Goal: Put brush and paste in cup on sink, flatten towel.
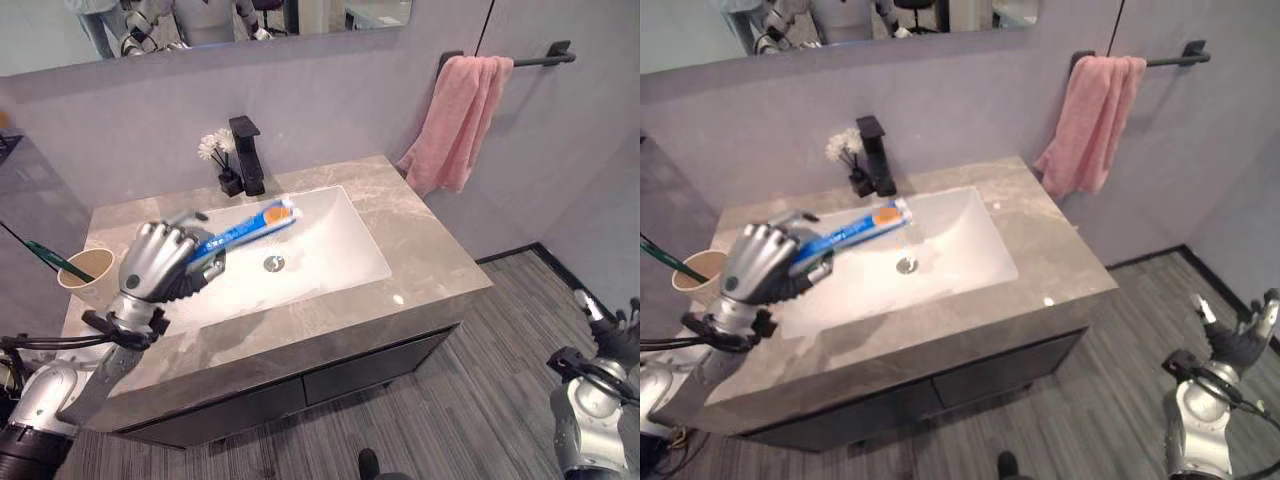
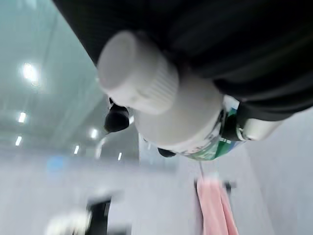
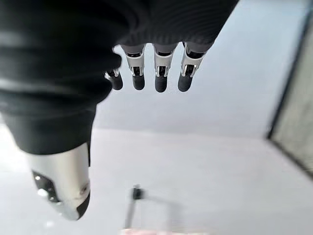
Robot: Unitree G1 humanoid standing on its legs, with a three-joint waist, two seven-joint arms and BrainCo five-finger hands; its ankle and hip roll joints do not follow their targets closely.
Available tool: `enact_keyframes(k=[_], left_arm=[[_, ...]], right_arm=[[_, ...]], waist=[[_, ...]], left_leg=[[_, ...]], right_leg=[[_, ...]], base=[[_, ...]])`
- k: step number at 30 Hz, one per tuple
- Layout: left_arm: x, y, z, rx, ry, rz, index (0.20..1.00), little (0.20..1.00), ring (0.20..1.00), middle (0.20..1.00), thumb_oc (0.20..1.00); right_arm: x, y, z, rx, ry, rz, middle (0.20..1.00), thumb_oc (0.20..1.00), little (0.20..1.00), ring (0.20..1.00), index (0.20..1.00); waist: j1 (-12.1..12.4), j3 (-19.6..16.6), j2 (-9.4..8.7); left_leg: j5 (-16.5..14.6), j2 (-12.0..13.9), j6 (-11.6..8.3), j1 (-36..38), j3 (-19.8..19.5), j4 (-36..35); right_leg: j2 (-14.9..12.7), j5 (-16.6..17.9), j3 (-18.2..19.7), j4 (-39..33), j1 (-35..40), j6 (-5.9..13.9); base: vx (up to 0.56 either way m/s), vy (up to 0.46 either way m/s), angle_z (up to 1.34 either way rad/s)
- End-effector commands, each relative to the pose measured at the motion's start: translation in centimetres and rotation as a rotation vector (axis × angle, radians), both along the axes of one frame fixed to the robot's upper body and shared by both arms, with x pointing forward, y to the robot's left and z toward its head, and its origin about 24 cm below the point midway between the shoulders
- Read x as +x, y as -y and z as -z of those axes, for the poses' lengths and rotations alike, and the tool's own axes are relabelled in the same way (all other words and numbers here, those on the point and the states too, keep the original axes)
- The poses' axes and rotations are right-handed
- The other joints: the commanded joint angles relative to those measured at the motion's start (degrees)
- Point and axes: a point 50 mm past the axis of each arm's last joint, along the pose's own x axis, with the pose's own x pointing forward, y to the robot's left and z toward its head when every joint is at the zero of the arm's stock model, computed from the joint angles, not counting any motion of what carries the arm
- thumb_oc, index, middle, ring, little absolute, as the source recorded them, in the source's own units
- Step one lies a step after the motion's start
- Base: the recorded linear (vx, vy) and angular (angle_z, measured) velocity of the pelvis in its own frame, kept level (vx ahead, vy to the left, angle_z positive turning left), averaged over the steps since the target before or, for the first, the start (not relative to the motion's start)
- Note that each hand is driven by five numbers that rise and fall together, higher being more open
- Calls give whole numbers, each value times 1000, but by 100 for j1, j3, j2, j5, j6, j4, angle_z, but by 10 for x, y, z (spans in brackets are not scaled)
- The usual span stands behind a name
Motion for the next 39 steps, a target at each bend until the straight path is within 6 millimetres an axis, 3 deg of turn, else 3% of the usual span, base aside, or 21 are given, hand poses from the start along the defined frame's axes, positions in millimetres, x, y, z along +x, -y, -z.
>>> enact_keyframes(k=[1,4,5,7,9,10,11,12,15,20,24,31,39], left_arm=[[4,-2,-58,-11,290,-9,200,200,200,200,200],[6,3,-79,-16,373,11,200,200,200,200,200],[6,3,-80,-15,377,9,200,200,200,200,200],[8,15,-104,-28,466,60,200,200,200,200,200],[14,22,-113,-39,490,81,200,200,200,200,200],[17,31,-127,-66,536,110,200,200,200,200,200],[19,34,-131,-65,545,122,200,200,200,200,200],[19,34,-132,-64,547,122,200,200,200,200,200],[21,44,-143,-82,581,157,200,200,200,200,200],[16,51,-156,-63,630,190,200,200,200,200,200],[16,53,-155,-50,619,200,200,200,200,200,200],[21,57,-148,-4,560,216,200,200,200,200,200],[22,57,-144,5,525,221,200,200,200,200,200]], right_arm=[[20,-17,-54,-149,225,-134,1000,1000,1000,1000,1000],[34,-43,-79,-209,300,-291,1000,1000,1000,1000,1000],[34,-43,-80,-209,303,-293,1000,1000,1000,1000,1000],[54,-78,-108,-220,417,-483,1000,1000,1000,1000,1000],[69,-97,-114,-156,455,-570,1000,1000,1000,1000,1000],[83,-133,-123,18,554,-748,1000,1000,1000,1000,1000],[88,-141,-124,53,560,-795,1000,1000,1000,1000,1000],[88,-141,-124,55,562,-796,1000,1000,1000,1000,1000],[100,-178,-134,227,628,-977,1000,1000,1000,1000,1000],[103,-227,-147,326,653,-1204,1000,1000,1000,1000,1000],[99,-267,-157,344,638,-1431,1000,1000,1000,1000,1000],[84,-295,-179,257,675,-1634,1000,1000,1000,1000,1000],[75,-303,-194,215,729,-1683,1000,1000,1000,1000,1000]], waist=[[-119,-264,-194],[-64,-310,-203],[-71,-277,-211],[13,-332,-205],[59,-315,-210],[127,-292,-209],[150,-294,-215],[150,-283,-224],[252,-262,-240],[393,-225,-244],[487,-209,-250],[521,-192,-279],[532,-181,-334]], left_leg=[[-94,169,-146,-102,97,48],[-152,158,-147,-54,89,48],[-90,154,-145,-80,93,48],[-135,143,-143,-28,97,48],[-137,136,-142,-11,90,48],[-82,128,-137,-10,85,48],[-113,124,-139,2,82,48],[-113,124,-140,2,82,48],[-94,116,-139,-9,77,48],[-57,104,-139,-30,72,48],[-43,94,-142,-42,77,48],[-27,92,-148,-60,49,48],[-21,110,-154,-76,34,48]], right_leg=[[-546,-282,14,40,346,452],[-555,-343,13,40,410,447],[-556,-289,19,40,384,439],[-567,-337,-3,40,444,440],[-573,-346,0,40,471,434],[-578,-297,0,40,473,424],[-582,-326,-11,40,488,428],[-582,-326,-11,40,488,428],[-596,-313,-20,40,483,416],[-612,-288,-21,40,467,415],[-635,-287,-56,40,469,409],[-635,-304,-99,40,485,398],[-616,-317,-120,40,480,382]], base=[[0,0,0],[-5,-2,0],[37,5,2],[17,6,0],[-16,2,1],[-16,3,6],[-14,0,5],[0,0,0],[0,0,0],[-1,0,1],[0,0,0],[5,-2,1],[5,0,2]])
